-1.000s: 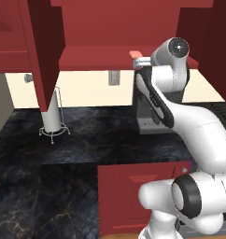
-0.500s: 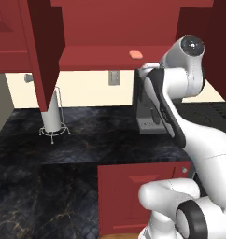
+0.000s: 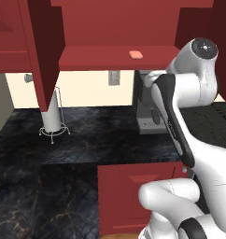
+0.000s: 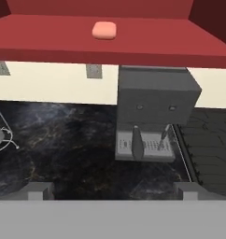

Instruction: Pick up the dish brush and bar soap from the sink, and place them back in the cabinet, and close the cabinet doors.

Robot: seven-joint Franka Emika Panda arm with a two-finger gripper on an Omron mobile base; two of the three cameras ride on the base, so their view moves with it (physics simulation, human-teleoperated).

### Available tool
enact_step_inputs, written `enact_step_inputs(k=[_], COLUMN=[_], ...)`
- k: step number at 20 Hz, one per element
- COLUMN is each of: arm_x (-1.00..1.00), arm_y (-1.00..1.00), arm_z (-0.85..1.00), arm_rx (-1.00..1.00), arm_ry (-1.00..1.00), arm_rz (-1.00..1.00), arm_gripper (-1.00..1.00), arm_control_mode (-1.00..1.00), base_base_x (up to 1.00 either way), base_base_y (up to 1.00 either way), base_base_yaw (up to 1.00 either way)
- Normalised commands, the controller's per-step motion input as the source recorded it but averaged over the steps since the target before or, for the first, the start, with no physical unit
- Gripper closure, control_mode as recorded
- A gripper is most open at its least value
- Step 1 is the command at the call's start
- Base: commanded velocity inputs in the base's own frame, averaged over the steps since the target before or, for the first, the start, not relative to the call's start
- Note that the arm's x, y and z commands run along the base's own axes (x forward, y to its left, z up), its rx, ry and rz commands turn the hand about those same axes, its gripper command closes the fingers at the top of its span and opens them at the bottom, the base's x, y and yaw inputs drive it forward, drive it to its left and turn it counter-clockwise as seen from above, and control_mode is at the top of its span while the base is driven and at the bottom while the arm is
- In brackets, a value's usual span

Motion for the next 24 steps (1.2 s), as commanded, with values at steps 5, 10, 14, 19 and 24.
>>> enact_step_inputs(k=[5, 10, 14, 19, 24], arm_x=[-0.59, -0.55, -0.44, -0.42, -0.12], arm_y=[0.0, 0.0, 0.0, 0.0, 0.0], arm_z=[-0.11, -0.13, -0.13, -0.11, 0.0], arm_rx=[0.0, 0.0, 0.0, 0.0, 0.0], arm_ry=[0.05, 0.04, 0.01, 0.0, 0.08], arm_rz=[0.0, 0.0, 0.0, 0.0, 0.0], arm_gripper=[-1.0, -1.0, -1.0, -1.0, -1.0], arm_control_mode=[-1.0, -1.0, -1.0, -1.0, -1.0], base_base_x=[0.0, 0.0, 0.0, 0.0, 0.0], base_base_y=[0.0, 0.0, 0.0, 0.0, 0.0], base_base_yaw=[0.0, 0.0, 0.0, 0.0, 0.0])
